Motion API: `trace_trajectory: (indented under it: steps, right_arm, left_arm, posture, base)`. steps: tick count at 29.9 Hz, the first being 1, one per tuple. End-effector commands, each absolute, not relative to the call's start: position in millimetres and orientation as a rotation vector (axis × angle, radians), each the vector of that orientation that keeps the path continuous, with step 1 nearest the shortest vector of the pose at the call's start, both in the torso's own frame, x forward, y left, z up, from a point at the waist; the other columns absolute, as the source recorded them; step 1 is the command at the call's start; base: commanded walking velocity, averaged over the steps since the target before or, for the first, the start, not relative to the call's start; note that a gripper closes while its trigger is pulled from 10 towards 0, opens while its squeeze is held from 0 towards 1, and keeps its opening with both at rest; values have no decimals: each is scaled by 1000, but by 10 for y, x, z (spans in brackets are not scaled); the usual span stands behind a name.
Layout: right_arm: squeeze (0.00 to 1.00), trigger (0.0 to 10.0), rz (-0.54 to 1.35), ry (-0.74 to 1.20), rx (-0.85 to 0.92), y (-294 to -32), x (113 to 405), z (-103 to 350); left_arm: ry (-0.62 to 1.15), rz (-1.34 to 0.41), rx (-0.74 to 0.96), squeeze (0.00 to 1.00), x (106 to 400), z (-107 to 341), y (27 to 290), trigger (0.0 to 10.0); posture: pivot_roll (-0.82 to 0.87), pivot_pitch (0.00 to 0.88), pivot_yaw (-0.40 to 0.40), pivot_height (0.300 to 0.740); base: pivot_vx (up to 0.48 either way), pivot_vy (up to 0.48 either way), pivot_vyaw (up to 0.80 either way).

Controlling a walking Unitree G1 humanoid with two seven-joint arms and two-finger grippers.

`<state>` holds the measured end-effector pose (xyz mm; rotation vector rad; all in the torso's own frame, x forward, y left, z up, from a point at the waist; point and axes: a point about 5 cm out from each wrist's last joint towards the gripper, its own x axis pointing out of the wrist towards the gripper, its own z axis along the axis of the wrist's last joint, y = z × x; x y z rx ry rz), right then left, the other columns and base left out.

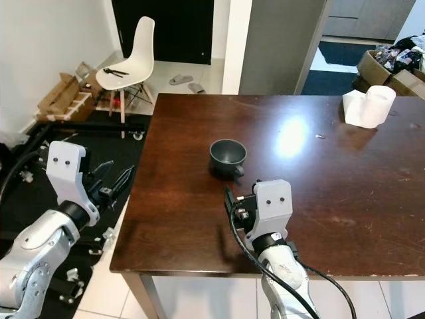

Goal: Setting the table

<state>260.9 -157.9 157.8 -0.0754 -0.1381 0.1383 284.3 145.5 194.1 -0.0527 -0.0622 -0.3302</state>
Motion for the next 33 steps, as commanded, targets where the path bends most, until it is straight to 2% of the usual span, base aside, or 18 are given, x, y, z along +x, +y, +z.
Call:
trace_trajectory:
  steps: [1,11,31,33]
  right_arm:
    - [0,10000,145,-116,-64,-1571,2600,1529]
    - [0,10000,119,-107,23,-1603,2625,1541]
    - [0,10000,106,-97,40,-1630,2634,1531]
    - [0,10000,104,-90,49,-1630,2635,1523]
  left_arm:
    - [-51,-315,-47,0,2826,1909,1486,10000]
    - [-50,-306,-45,0,2817,1906,1489,10000]
    - [-54,-304,-45,0,2839,1910,1493,10000]
    - [-54,-302,-43,0,2841,1911,1491,10000]
  posture:
    - [-107,0,78,740]
    - [-105,0,77,740]
    - [-107,0,79,740]
    - [-107,0,79,740]
  base:
    - [-345,0,0]
    - [-345,0,0]
    - [-300,0,0]
    - [0,0,-625]
